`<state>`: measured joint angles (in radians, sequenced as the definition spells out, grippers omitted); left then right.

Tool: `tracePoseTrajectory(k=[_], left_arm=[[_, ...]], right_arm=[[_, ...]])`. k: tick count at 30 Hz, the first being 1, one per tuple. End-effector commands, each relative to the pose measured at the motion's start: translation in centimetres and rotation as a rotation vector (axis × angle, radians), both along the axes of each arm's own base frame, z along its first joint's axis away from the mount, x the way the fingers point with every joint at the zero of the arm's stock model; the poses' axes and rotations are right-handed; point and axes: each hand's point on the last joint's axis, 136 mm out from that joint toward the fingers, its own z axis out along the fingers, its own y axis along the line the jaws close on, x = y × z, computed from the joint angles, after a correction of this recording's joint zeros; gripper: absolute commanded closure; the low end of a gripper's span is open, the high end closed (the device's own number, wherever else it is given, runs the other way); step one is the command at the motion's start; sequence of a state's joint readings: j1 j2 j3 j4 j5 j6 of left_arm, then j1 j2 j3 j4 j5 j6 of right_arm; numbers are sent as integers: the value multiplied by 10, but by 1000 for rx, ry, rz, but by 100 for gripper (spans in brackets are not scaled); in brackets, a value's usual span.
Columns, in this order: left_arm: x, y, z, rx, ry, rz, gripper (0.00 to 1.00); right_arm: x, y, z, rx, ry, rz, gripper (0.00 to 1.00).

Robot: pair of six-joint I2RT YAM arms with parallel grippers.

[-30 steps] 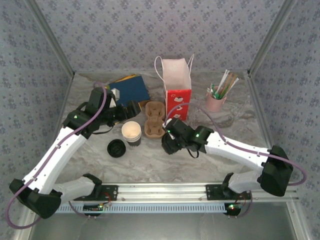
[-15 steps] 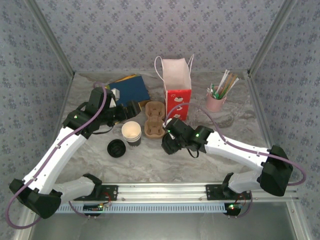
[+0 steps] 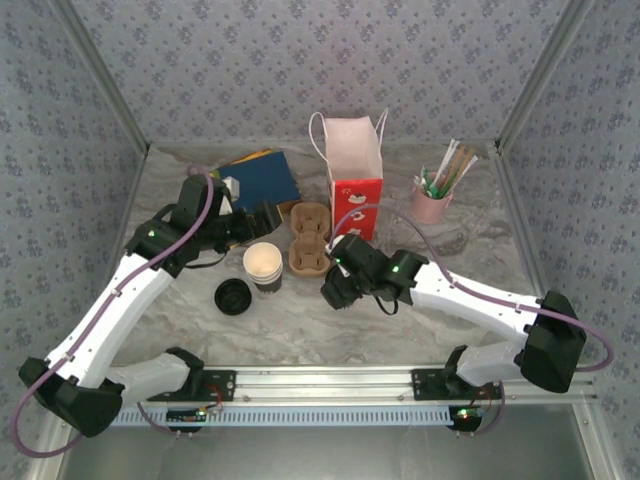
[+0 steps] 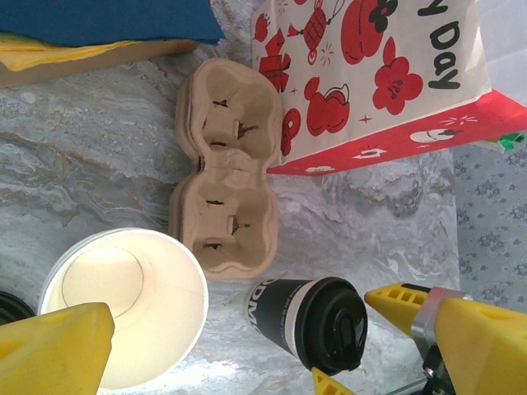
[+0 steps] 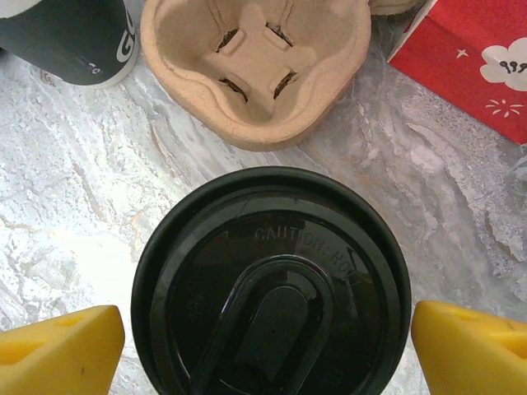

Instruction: Pack the takeout coffee

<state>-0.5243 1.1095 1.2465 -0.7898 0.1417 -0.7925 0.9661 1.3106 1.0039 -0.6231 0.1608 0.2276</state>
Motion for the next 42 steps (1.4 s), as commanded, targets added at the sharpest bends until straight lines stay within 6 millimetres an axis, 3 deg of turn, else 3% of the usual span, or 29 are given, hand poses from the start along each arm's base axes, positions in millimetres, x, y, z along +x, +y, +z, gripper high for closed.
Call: tracePoseTrajectory(k=[1,7,14,20,27,34,42], left_arm=[[-3,-6,3,14,-2,-39,0],[-6,-18,-3,65,14,-73,2],[-24,-57,-25,103,75,-149,8],[-40,-90,-52,208,127,-212,15],[-53,-119,-79,228,176,-263,29],[-57,-138,-97,212,188,-306,30],[-58,-140,-118,244,218,-326,38]], right_arm=[[3,-3,22,33,-26,-16,7],[0,-6,32,61,-28,-30,6],[-3,-27,45,212,38,-156,15],[-4,-47,44,394,146,-278,33],[-6,-65,33,473,210,-394,36],[-2,-64,27,503,224,-423,38],[0,-54,19,505,255,-403,41]])
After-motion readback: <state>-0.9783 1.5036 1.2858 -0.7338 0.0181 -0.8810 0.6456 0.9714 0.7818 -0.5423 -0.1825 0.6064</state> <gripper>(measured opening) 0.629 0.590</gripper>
